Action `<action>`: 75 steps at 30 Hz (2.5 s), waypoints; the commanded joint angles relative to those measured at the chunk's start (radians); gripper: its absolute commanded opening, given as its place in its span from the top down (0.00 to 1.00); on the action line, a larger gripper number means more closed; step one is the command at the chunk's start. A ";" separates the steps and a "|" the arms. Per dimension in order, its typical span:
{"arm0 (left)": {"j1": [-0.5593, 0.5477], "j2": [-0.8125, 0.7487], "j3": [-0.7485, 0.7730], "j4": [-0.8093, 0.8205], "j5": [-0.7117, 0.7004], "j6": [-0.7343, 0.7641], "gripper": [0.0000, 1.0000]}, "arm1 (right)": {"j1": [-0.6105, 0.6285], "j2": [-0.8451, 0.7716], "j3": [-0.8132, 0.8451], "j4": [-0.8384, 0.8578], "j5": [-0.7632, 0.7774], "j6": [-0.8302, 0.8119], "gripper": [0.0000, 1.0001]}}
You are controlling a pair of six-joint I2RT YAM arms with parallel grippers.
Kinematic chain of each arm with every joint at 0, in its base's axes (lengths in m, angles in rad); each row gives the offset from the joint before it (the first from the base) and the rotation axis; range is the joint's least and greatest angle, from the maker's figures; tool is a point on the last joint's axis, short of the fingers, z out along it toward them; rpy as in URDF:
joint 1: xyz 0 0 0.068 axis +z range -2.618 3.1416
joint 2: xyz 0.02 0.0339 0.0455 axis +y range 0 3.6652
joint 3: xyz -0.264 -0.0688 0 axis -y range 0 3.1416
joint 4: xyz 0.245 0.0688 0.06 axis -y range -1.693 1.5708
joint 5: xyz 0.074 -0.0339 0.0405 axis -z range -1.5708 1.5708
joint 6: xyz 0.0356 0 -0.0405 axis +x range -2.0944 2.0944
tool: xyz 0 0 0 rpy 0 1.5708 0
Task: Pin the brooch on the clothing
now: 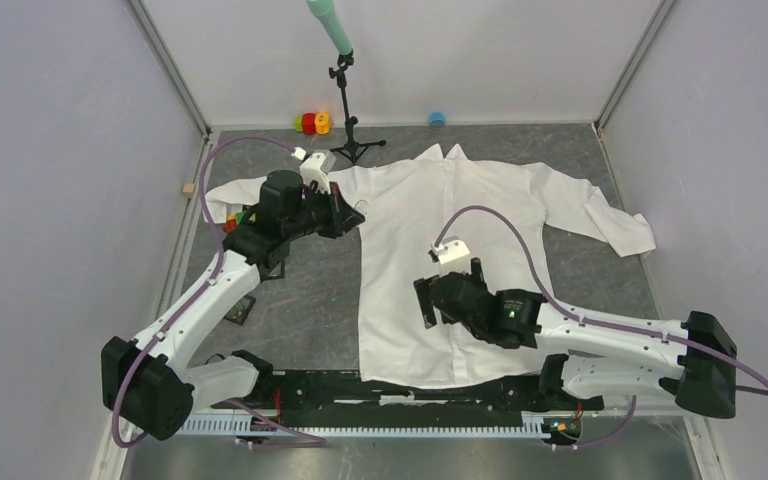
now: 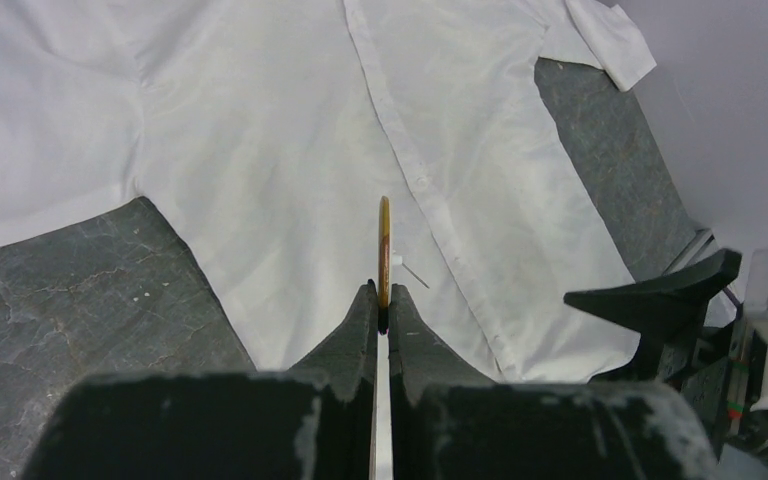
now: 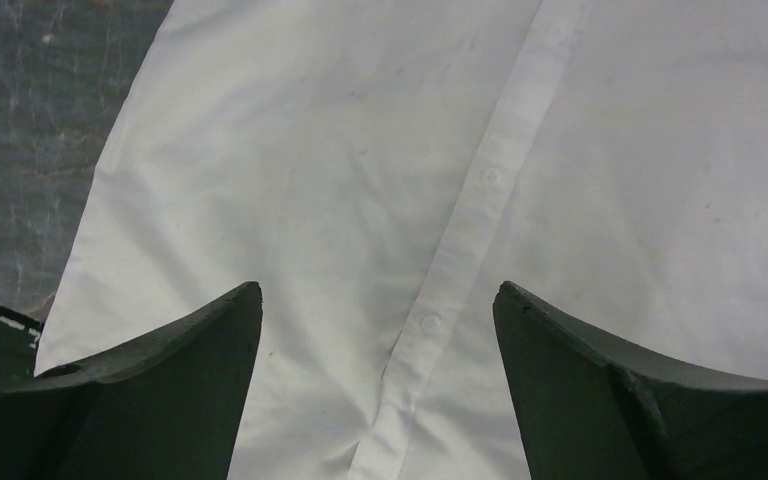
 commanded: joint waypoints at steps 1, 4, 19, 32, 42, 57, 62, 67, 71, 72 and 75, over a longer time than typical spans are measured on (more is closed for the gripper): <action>0.003 0.018 0.002 0.042 -0.034 0.054 0.98 | -0.155 0.009 0.058 0.082 -0.042 -0.201 0.07; 0.002 0.037 0.018 0.043 -0.059 0.046 0.98 | -0.288 0.031 0.088 0.145 -0.131 -0.309 0.03; 0.002 0.243 0.156 0.161 -0.057 -0.063 0.98 | -0.712 0.389 0.390 0.296 -0.458 -0.530 0.03; -0.015 0.411 0.161 0.304 -0.154 -0.135 0.98 | -0.743 0.733 0.670 0.303 -0.480 -0.559 0.26; -0.021 0.455 0.137 0.326 -0.154 -0.135 0.98 | -0.716 0.910 0.773 0.275 -0.482 -0.529 0.35; -0.038 0.470 0.108 0.347 -0.161 -0.148 0.98 | -0.677 0.943 0.657 0.308 -0.429 -0.480 0.38; -0.045 0.471 0.108 0.347 -0.164 -0.147 0.98 | -0.677 0.953 0.623 0.329 -0.436 -0.474 0.46; -0.055 0.479 0.111 0.347 -0.184 -0.137 0.98 | -0.677 0.940 0.585 0.350 -0.441 -0.463 0.64; -0.061 0.514 0.116 0.346 -0.206 -0.136 0.98 | -0.677 0.908 0.546 0.374 -0.441 -0.460 0.74; -0.067 0.527 0.121 0.346 -0.211 -0.136 0.98 | -0.676 0.901 0.536 0.383 -0.443 -0.459 0.80; -0.085 0.571 0.138 0.346 -0.229 -0.128 0.98 | -0.678 0.888 0.512 0.409 -0.451 -0.455 0.95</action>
